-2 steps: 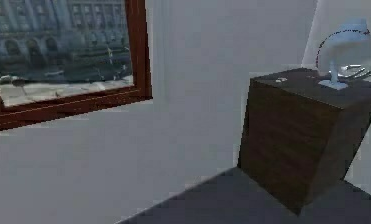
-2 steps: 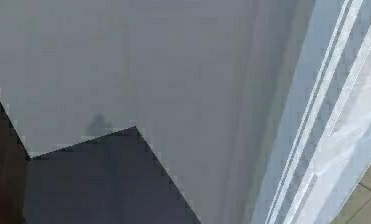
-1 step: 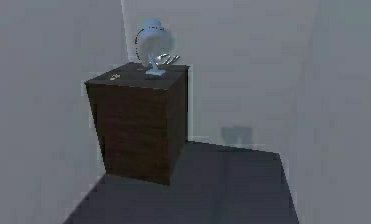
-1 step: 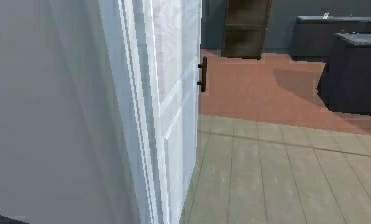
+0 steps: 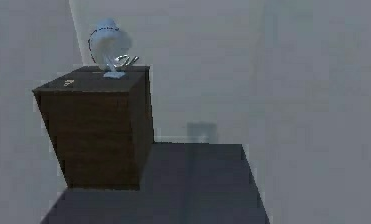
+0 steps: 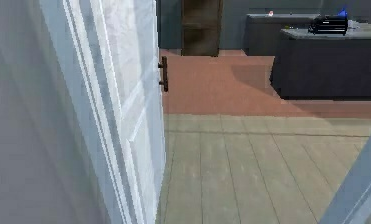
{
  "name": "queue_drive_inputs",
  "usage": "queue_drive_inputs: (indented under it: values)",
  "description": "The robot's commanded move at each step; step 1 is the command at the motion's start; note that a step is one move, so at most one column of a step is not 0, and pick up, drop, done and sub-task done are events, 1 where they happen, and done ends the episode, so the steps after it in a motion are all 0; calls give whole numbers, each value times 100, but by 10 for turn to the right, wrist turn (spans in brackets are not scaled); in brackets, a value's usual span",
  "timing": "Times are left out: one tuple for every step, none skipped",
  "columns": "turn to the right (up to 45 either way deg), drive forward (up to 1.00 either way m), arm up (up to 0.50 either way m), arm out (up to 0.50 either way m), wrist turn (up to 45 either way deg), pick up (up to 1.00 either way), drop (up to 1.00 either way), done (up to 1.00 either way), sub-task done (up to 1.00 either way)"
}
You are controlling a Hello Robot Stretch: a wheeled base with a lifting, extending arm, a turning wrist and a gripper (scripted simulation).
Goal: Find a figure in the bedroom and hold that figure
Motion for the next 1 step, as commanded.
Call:
queue_drive_inputs:
  values:
    - [0,95,0,0,0,0,0,0,0]
